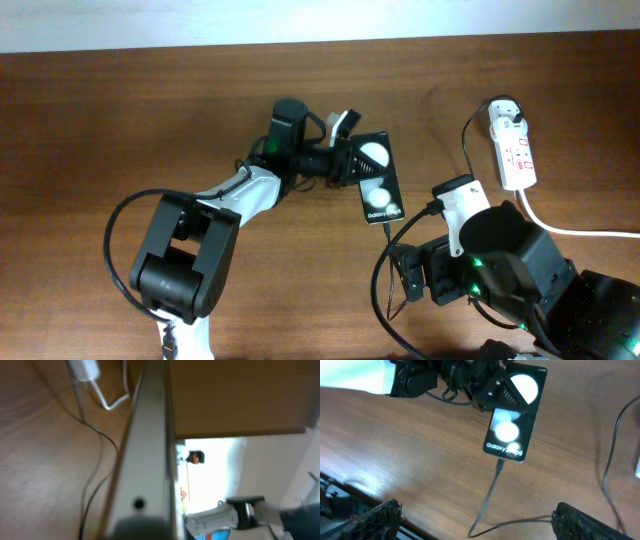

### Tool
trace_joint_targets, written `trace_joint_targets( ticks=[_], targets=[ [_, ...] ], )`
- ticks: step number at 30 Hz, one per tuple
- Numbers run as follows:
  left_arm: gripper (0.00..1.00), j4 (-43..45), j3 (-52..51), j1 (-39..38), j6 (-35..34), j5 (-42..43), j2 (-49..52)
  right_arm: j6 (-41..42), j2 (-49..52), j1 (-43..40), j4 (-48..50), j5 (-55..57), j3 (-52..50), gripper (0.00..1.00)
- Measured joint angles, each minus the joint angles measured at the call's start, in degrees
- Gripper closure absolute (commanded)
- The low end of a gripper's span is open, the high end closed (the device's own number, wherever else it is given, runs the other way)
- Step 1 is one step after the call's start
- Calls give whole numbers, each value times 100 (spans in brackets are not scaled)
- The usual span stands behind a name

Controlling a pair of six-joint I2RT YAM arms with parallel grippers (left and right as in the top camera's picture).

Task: Plug charger to phone and switch on socket
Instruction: 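Release the plug and lower the phone flat with the left gripper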

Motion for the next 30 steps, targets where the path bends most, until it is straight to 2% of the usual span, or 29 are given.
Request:
trace_joint_targets(
  ticks=[4, 7, 13, 16, 19, 20, 22, 24, 28, 30],
  targets=[
    [99, -2208, 37, 13, 1436, -1602, 26, 546, 15, 0, -7, -2, 0, 1],
    [97, -3847, 389, 13, 2426, -2538, 44, 612, 234, 0, -26, -2, 0, 1],
    [94, -4105, 656, 13, 2861, -3128, 76, 612, 1086, 0, -149, -245, 4, 1],
    [93, -4234, 667, 13, 2938, -3156, 190, 614, 1429, 0, -107, -861, 4, 1],
    [86, -4424, 684, 13, 2973, -2983, 468, 612, 1462, 0, -90, -1095, 4, 1],
    [81, -4419, 686, 13, 2999, -2979, 501, 616, 1403, 0, -98, -1130, 0, 1],
    [71, -4402, 686, 13, 3071, -3023, 535, 658, 992, 0, -144, -1147, -2, 1],
    [60, -4402, 686, 13, 3110, -3091, 540, 1113, 282, -4, -306, -791, -2, 1],
    [59, -4380, 691, 13, 3123, -3097, 546, 1598, -1261, -4, -393, 90, 7, 1],
    [57, -4253, 691, 13, 3279, -3112, 549, 1661, -1569, -4, -393, 212, 11, 1]
  ],
)
